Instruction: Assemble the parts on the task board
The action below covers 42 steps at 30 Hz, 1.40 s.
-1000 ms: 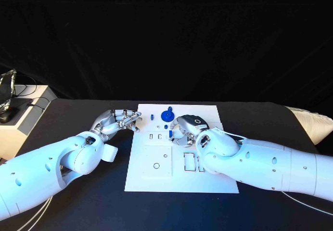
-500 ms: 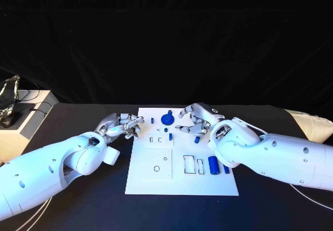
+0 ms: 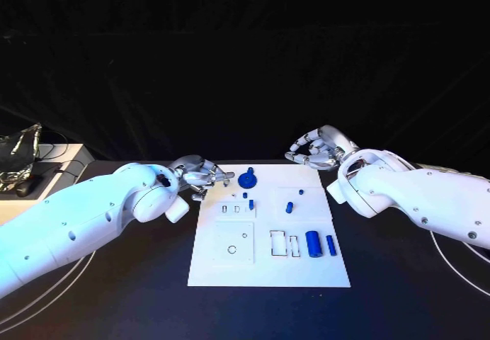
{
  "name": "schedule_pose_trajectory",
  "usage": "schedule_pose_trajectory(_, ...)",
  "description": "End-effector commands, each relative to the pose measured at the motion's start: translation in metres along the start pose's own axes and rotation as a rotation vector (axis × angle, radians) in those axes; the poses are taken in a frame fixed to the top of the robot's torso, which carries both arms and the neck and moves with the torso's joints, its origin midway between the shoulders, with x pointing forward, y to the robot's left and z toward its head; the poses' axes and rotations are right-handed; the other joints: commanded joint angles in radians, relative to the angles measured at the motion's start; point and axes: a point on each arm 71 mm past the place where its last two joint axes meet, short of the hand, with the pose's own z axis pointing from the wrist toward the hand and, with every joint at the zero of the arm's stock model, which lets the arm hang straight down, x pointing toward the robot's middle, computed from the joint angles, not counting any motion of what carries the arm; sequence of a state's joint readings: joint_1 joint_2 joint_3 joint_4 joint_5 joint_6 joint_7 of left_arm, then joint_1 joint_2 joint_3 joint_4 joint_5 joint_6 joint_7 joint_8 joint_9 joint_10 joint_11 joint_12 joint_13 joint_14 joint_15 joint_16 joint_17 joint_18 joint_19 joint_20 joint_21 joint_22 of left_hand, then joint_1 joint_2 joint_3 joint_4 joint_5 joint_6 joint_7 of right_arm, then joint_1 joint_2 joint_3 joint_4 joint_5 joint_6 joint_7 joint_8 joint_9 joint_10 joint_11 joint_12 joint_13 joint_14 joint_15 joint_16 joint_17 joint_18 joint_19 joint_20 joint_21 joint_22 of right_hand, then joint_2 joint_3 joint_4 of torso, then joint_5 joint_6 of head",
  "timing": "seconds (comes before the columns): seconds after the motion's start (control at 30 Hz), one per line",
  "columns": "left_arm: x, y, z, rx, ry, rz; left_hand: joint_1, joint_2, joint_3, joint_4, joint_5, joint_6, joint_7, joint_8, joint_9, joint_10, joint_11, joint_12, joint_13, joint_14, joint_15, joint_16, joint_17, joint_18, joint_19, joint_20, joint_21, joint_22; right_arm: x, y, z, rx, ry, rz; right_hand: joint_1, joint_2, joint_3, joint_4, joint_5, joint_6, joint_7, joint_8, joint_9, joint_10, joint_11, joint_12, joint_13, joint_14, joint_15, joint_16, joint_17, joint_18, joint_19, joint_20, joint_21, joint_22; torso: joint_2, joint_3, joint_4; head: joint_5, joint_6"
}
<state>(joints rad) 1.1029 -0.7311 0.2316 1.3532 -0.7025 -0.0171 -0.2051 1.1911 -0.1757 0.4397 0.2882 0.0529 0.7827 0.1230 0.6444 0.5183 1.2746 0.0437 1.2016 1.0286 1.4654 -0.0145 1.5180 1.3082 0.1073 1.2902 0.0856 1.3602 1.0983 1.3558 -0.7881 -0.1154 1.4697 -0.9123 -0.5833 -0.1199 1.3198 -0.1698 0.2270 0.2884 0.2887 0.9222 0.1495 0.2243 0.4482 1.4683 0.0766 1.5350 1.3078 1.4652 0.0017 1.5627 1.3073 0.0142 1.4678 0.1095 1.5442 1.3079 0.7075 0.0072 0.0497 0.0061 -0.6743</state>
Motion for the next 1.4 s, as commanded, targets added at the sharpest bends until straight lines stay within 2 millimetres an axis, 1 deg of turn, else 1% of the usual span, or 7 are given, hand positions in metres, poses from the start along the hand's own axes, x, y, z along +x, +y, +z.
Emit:
schedule_pose_trajectory(0.03,0.009,0.005,0.009,-0.169,0.102,0.131,-0.005,-0.018,0.02,0.0,0.003,-0.002,-0.004,0.016,0.013,0.029,-0.002,0.06,0.073,0.072,-0.005,0.015,0.161,-0.023,0.031,-0.001,0.031,0.056,0.001,-0.005,0.003,0.035,0.058,0.094,-0.006,0.002,0.004,0.001,-0.005,-0.009,0.001,0.006,0.001,0.07,-0.007,0.003,0.233,0.099,-0.004,-0.001,0.235,-0.006,0.088,-0.008,-0.003,0.241,-0.013,0.0098,-0.0011,0.005,-0.003)
schedule_pose_trajectory(0.17,0.018,-0.003,0.023,-0.233,0.137,0.217,-0.065,-0.04,0.077,0.001,0.004,-0.013,-0.015,0.085,0.074,0.07,-0.011,0.134,0.163,0.088,-0.013,0.033,0.207,-0.036,0.073,-0.007,0.07,0.129,-0.002,-0.011,0.009,0.058,0.053,0.099,-0.016,0.001,0.006,0.0,0.011,-0.023,0.002,0.016,0.011,0.07,-0.007,0.003,0.233,0.098,-0.004,-0.002,0.233,-0.006,0.086,-0.008,-0.005,0.239,-0.018,0.0133,-0.0051,0.008,-0.006)
schedule_pose_trajectory(0.37,0.027,-0.014,0.042,-0.314,0.151,0.33,-0.167,-0.036,0.081,0.005,0.002,-0.016,-0.033,0.153,0.151,0.086,-0.026,0.154,0.19,0.095,-0.026,0.04,0.227,-0.041,0.089,-0.018,0.084,0.158,-0.003,-0.015,0.015,0.069,0.053,0.093,-0.026,-0.004,0.004,-0.001,0.068,-0.037,0.002,0.031,0.025,0.07,-0.006,0.003,0.233,0.098,-0.004,-0.002,0.232,-0.005,0.085,-0.008,-0.009,0.237,-0.022,0.0165,-0.0091,0.005,-0.01)
schedule_pose_trajectory(0.5,0.034,-0.019,0.052,-0.337,0.166,0.363,-0.168,-0.038,0.135,0.004,0.005,-0.031,-0.039,0.165,0.179,0.084,-0.032,0.153,0.19,0.095,-0.032,0.04,0.228,-0.042,0.09,-0.023,0.085,0.161,-0.002,-0.015,0.018,0.071,0.056,0.089,-0.035,-0.007,0.0,-0.001,0.056,-0.047,0.003,0.037,0.031,0.069,-0.005,0.002,0.232,0.098,-0.003,-0.002,0.232,-0.004,0.084,-0.008,-0.01,0.236,-0.024,0.0182,-0.0107,0.0,-0.007)
schedule_pose_trajectory(0.63,0.039,-0.026,0.06,-0.347,0.184,0.383,-0.185,-0.08,0.263,-0.003,0.013,-0.038,-0.042,0.177,0.216,0.084,-0.035,0.151,0.19,0.095,-0.035,0.04,0.229,-0.042,0.091,-0.027,0.085,0.163,-0.001,-0.015,0.02,0.074,0.058,0.085,-0.036,-0.009,-0.002,-0.001,0.052,-0.05,0.003,0.039,0.033,0.069,-0.005,0.002,0.232,0.098,-0.003,-0.002,0.232,-0.004,0.083,-0.008,-0.012,0.235,-0.024,0.0195,-0.0147,-0.001,-0.007)
schedule_pose_trajectory(0.87,0.044,-0.033,0.07,-0.4,0.224,0.47,-0.19,-0.088,0.282,-0.006,0.015,-0.042,-0.041,0.175,0.223,0.077,-0.034,0.145,0.18,0.094,-0.035,0.038,0.223,-0.042,0.09,-0.027,0.084,0.162,0.001,-0.015,0.023,0.079,0.067,0.079,-0.039,-0.01,-0.004,0.0,0.05,-0.053,0.003,0.041,0.035,0.067,-0.005,0.0,0.231,0.098,-0.003,-0.003,0.23,-0.003,0.082,-0.008,-0.015,0.233,-0.021,0.0209,-0.0171,-0.001,-0.01)
schedule_pose_trajectory(1.4,0.05,-0.037,0.079,-0.411,0.239,0.504,-0.193,-0.086,0.3,-0.008,0.014,-0.045,-0.039,0.173,0.229,0.073,-0.033,0.142,0.178,0.094,-0.033,0.038,0.224,-0.042,0.089,-0.027,0.084,0.162,0.003,-0.014,0.025,0.085,0.074,0.07,-0.04,-0.011,-0.005,0.0,0.05,-0.054,0.004,0.041,0.036,0.067,-0.005,0.0,0.23,0.097,-0.003,-0.003,0.229,-0.003,0.081,-0.007,-0.016,0.232,-0.016,0.0131,-0.0137,-0.006,-0.018)
